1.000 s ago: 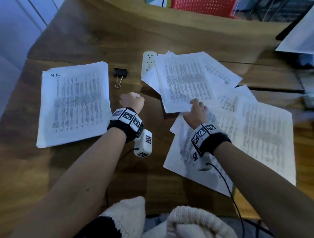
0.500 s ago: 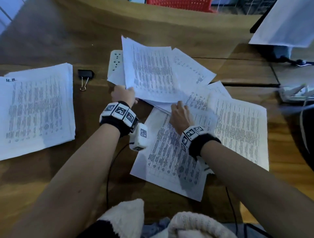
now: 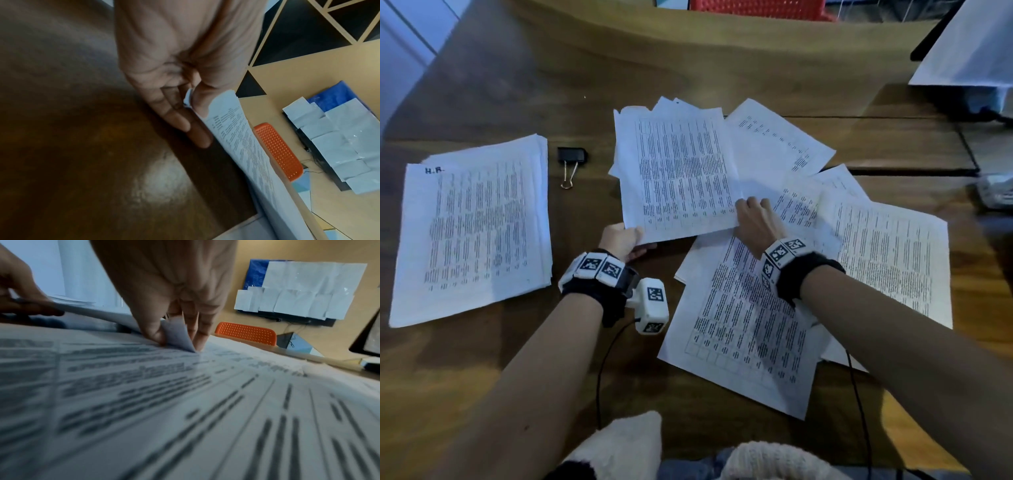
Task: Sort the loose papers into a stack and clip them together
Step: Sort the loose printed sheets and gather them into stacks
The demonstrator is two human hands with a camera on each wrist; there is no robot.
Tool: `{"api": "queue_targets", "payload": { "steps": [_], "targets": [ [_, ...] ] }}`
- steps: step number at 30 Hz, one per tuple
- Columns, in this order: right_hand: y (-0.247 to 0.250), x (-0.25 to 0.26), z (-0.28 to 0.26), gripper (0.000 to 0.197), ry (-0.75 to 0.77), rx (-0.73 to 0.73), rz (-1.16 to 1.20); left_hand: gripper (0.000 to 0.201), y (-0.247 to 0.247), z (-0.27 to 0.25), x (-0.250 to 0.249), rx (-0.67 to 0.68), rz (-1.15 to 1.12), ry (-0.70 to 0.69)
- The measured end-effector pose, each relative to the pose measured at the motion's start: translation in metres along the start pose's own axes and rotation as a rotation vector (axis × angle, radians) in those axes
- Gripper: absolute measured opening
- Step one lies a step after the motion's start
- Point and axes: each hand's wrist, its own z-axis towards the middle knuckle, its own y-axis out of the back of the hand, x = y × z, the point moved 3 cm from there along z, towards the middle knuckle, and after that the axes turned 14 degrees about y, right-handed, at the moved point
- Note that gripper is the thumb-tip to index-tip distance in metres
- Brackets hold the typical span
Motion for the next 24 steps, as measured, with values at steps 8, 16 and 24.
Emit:
{"api": "queue_targets", "payload": {
  "steps": [8, 16, 24],
  "targets": [
    [0.050, -0.027, 0.014, 0.021, -0.172, -0.096, 0.071, 0.025, 0.032, 0.008, 0.006, -0.113, 0.040, -0.070],
    [0.168, -0.020, 0.005, 0.024, -0.255, -0.870, 0.526, 0.025, 0.017, 0.000, 0.028, -0.062, 0.170, -0.058],
    [0.075, -0.030, -0.033, 0.026, -0.632, -0.751, 0.910, 0.030, 0.008, -0.023, 0.022, 0.199, -0.040, 0.079]
  ]
}}
